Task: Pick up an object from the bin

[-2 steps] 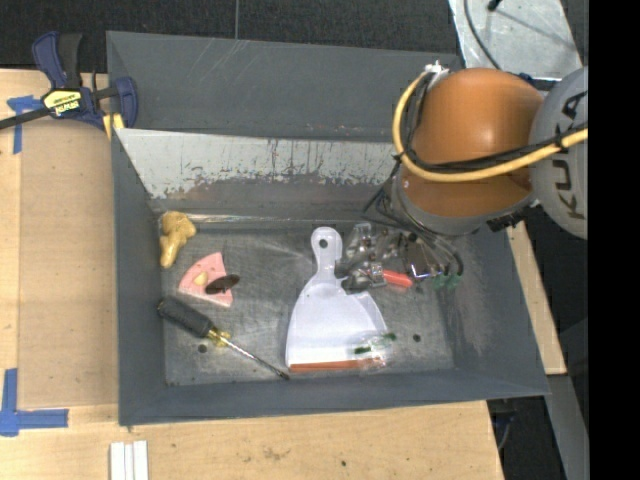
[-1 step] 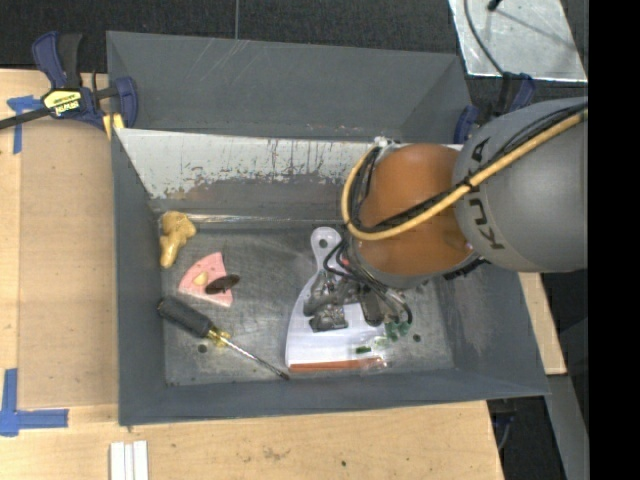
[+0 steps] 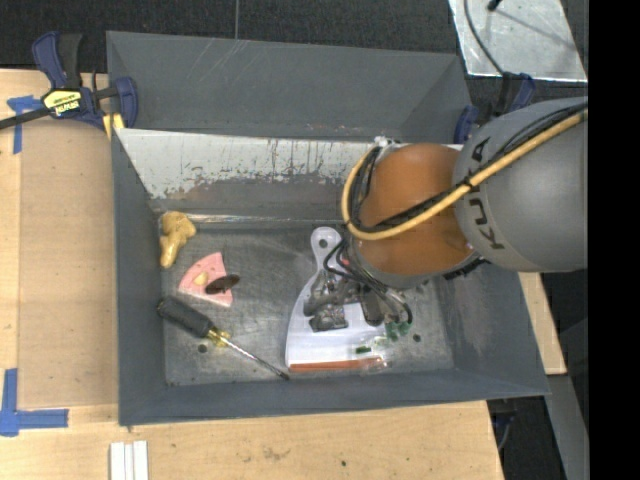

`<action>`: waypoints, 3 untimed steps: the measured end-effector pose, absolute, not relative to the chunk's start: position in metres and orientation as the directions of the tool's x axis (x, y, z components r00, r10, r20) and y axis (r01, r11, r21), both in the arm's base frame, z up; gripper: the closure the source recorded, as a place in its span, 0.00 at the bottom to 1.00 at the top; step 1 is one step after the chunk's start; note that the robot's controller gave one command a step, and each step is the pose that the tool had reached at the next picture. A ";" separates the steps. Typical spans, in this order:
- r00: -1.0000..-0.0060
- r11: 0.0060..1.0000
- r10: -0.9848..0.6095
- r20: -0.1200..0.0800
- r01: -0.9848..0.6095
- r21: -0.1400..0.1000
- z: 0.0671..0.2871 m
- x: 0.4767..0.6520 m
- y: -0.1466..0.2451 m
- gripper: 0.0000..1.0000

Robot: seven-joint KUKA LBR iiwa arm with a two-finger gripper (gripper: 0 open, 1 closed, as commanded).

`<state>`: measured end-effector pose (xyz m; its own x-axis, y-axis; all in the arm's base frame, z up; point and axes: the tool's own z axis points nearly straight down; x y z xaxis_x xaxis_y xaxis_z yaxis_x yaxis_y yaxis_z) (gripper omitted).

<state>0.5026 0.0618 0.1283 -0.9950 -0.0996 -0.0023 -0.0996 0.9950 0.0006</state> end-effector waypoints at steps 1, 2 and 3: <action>-0.992 0.992 -0.128 0.004 -0.128 0.000 0.168 0.512 0.063 1.00; -0.991 0.991 -0.132 -0.012 -0.132 0.000 0.187 0.513 0.058 1.00; -0.989 0.989 -0.147 0.008 -0.147 0.000 0.212 0.505 0.063 1.00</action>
Offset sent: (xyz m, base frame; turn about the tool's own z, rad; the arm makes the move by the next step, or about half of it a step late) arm -0.0025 -0.0156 0.0060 -0.0281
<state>0.5052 0.0630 0.2119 -0.9891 -0.1469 0.0084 -0.1470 0.9891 0.0003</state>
